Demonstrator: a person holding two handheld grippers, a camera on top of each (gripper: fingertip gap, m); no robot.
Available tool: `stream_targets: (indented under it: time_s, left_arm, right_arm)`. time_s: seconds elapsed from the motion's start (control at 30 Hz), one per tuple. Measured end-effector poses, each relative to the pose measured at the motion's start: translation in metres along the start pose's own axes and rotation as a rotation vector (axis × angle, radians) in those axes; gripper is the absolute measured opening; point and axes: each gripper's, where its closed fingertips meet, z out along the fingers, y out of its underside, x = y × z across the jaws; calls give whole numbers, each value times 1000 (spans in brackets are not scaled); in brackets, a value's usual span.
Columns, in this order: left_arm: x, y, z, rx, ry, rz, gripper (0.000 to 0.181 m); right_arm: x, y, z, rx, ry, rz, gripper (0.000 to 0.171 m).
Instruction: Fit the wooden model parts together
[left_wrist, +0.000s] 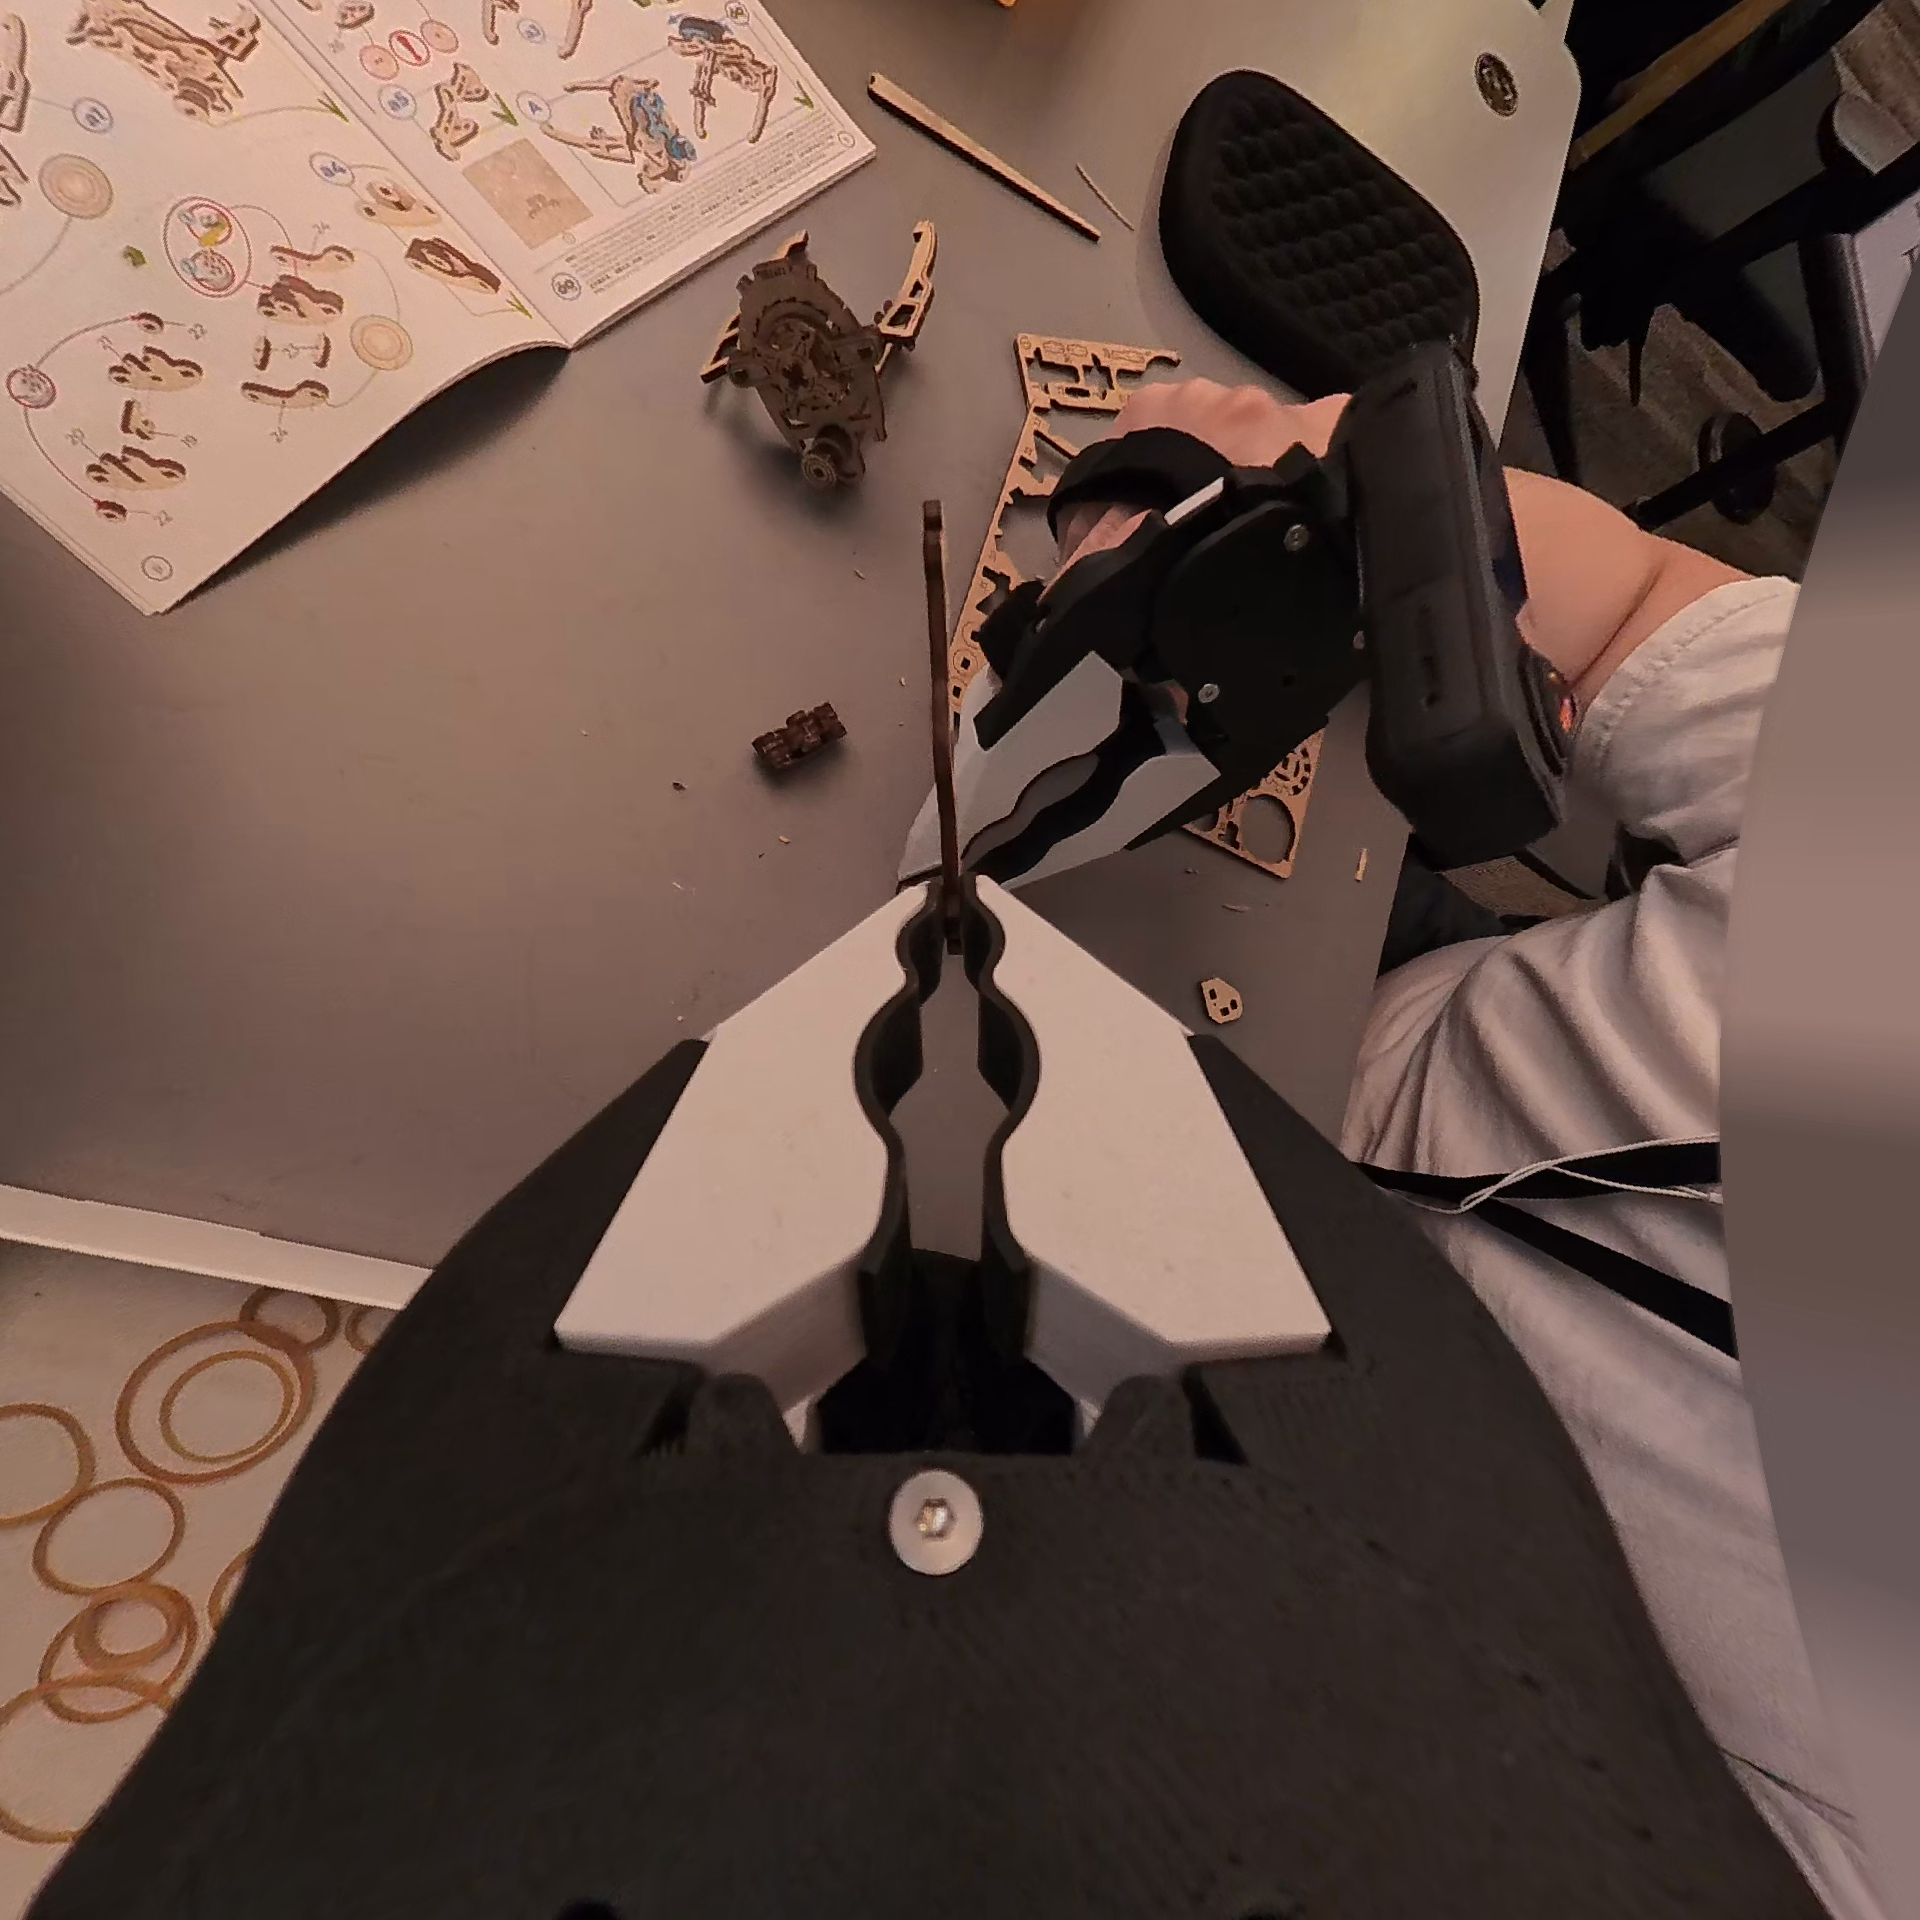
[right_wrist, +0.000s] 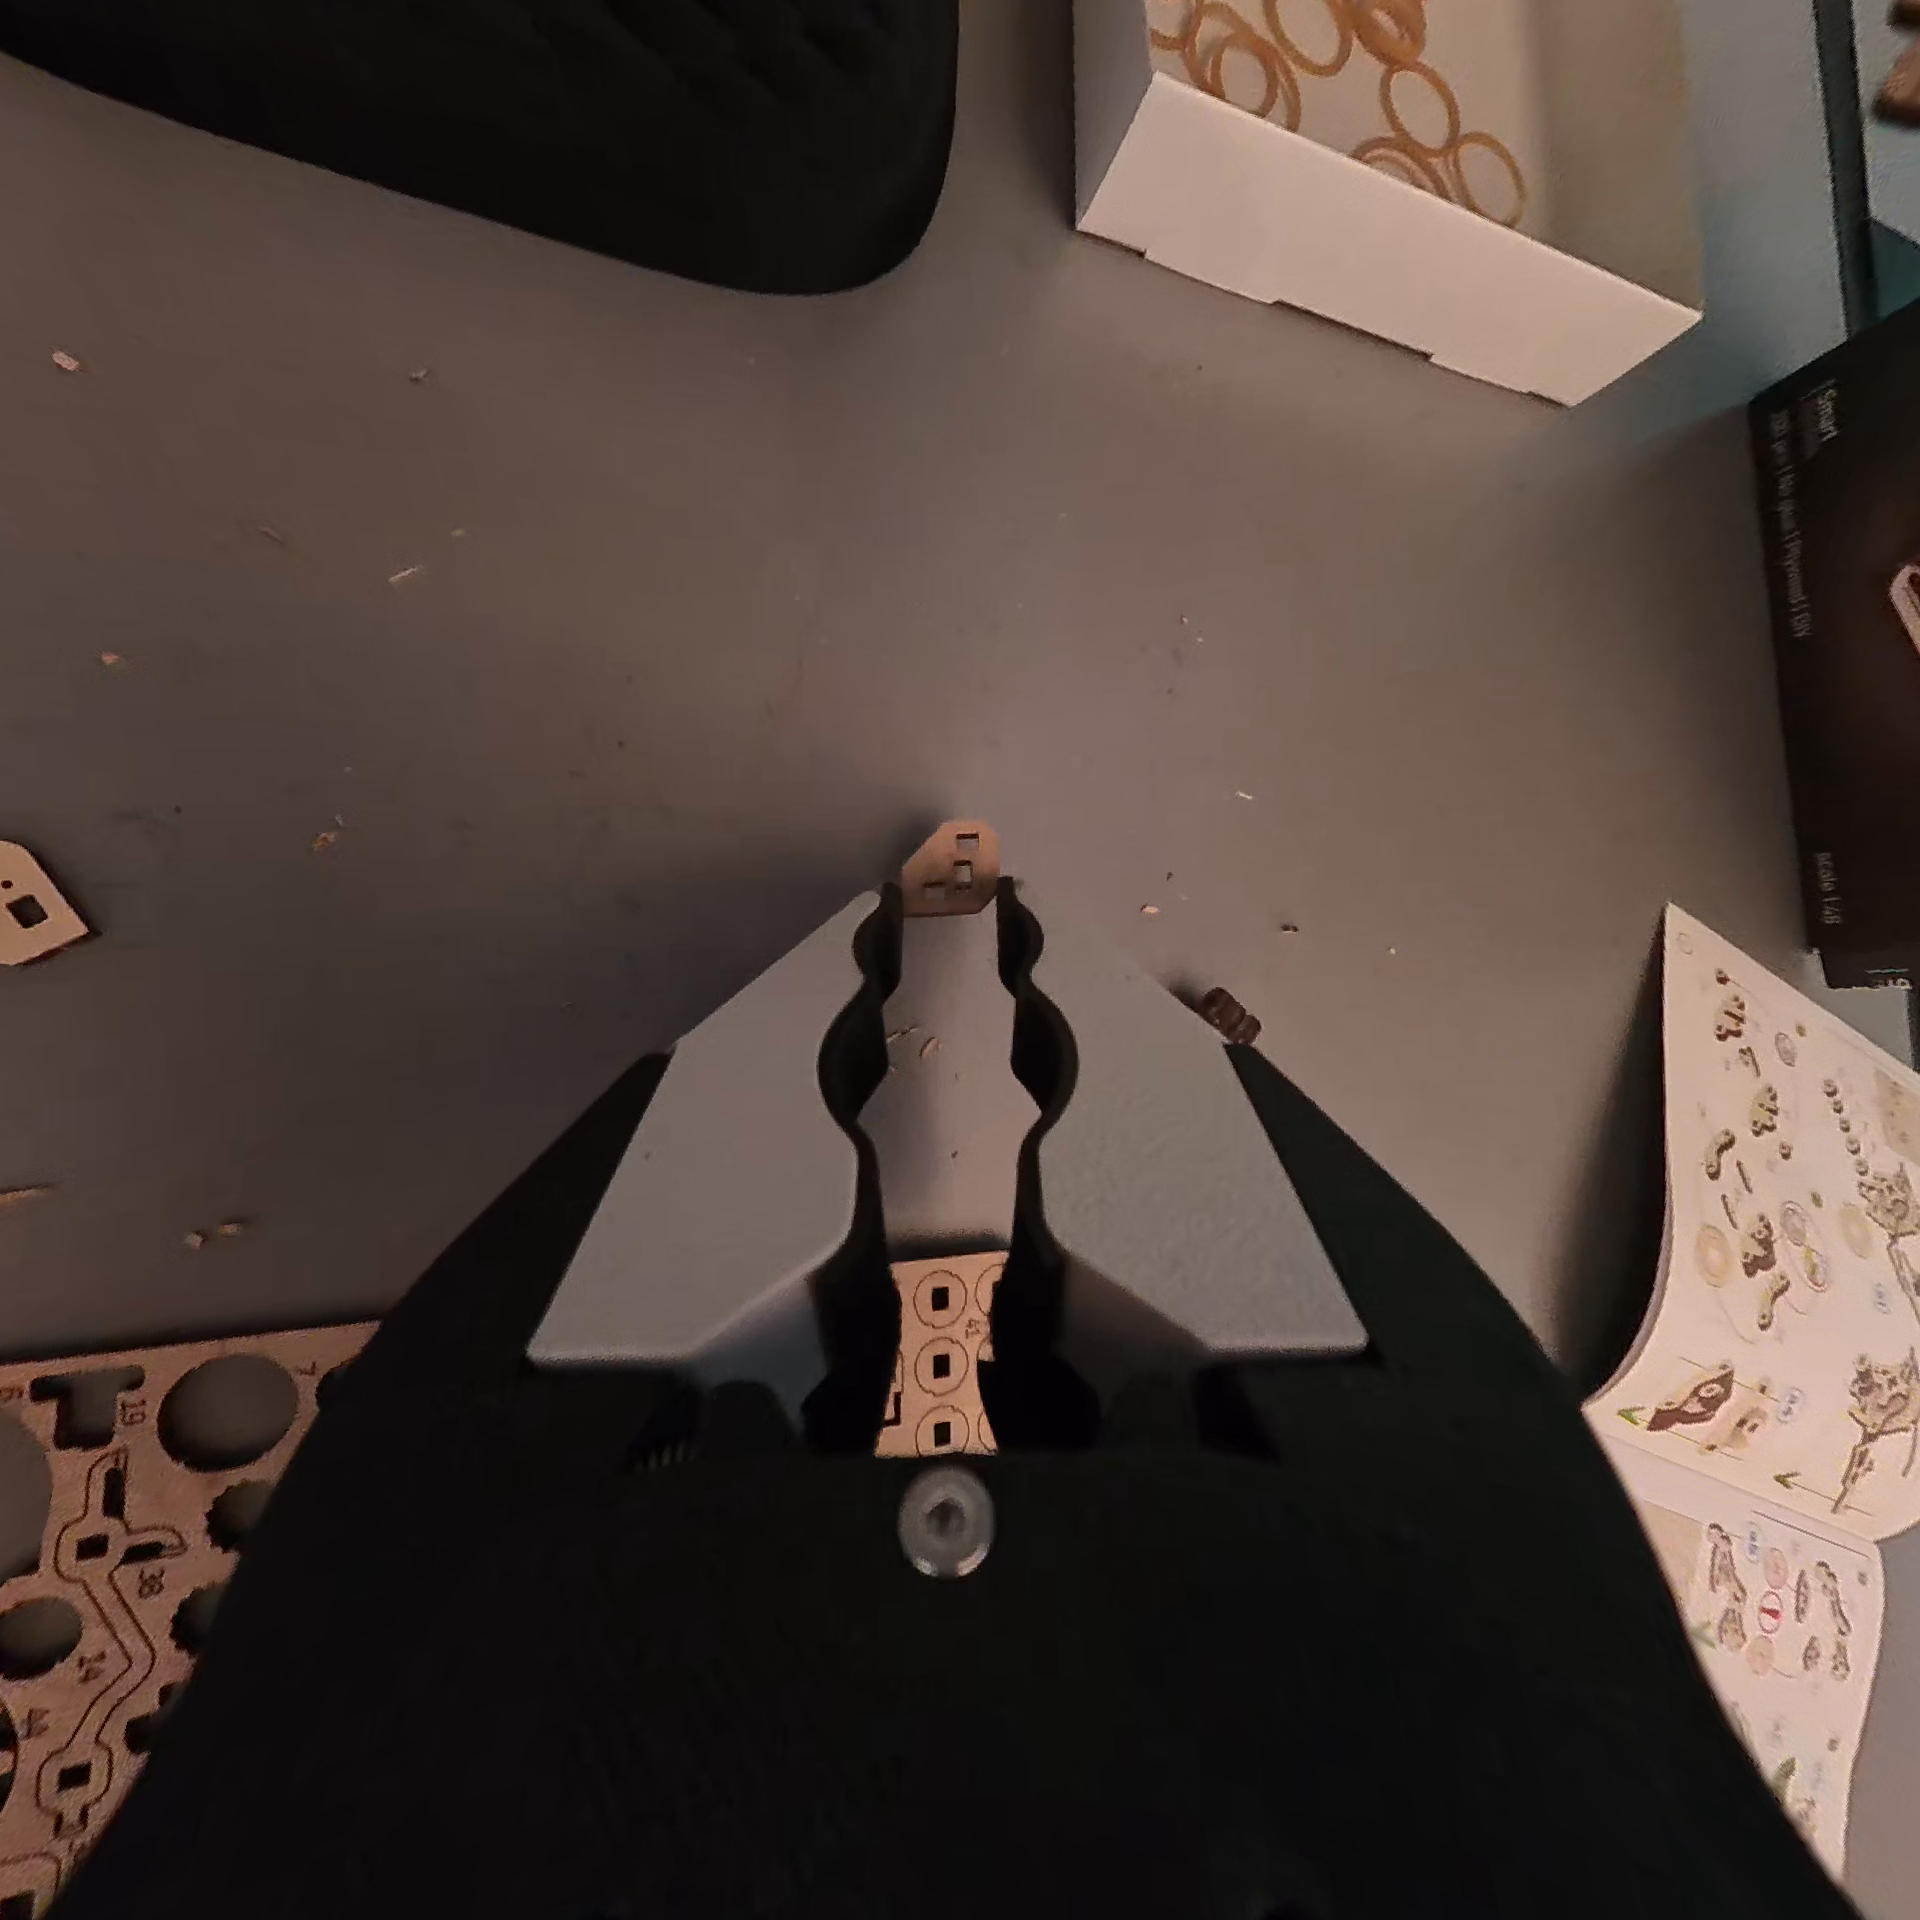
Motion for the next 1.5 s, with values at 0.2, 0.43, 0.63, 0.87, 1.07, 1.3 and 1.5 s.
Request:
stream_targets:
  time_s: [0.2, 0.43, 0.63, 0.87, 1.07, 1.3, 1.5]
  left_arm:
    - [1, 0, 0, 0, 1, 3, 1]
    - [1, 0, 0, -1, 2, 4, 1]
    - [2, 0, 1, -4, 2, 6, 1]
    - [2, 1, 2, -10, 4, 6, 1]
    - [3, 0, 2, -8, 5, 7, 1]
    - [3, 1, 3, -14, 4, 8, 1]
    - [3, 1, 2, -9, 4, 6, 1]
  right_arm:
    - [3, -1, -3, 29, -1, 10, 17]
    - [4, -3, -5, 47, -1, 2, 17]
    - [4, -2, -4, 41, -3, 5, 17]
    - [-2, 2, -1, 25, -44, 12, 17]
    - [-8, 2, 1, 27, -93, 41, 17]
    - [-10, 2, 0, 26, -118, 71, 17]
    - [-11, 3, -4, 7, -116, 77, 17]
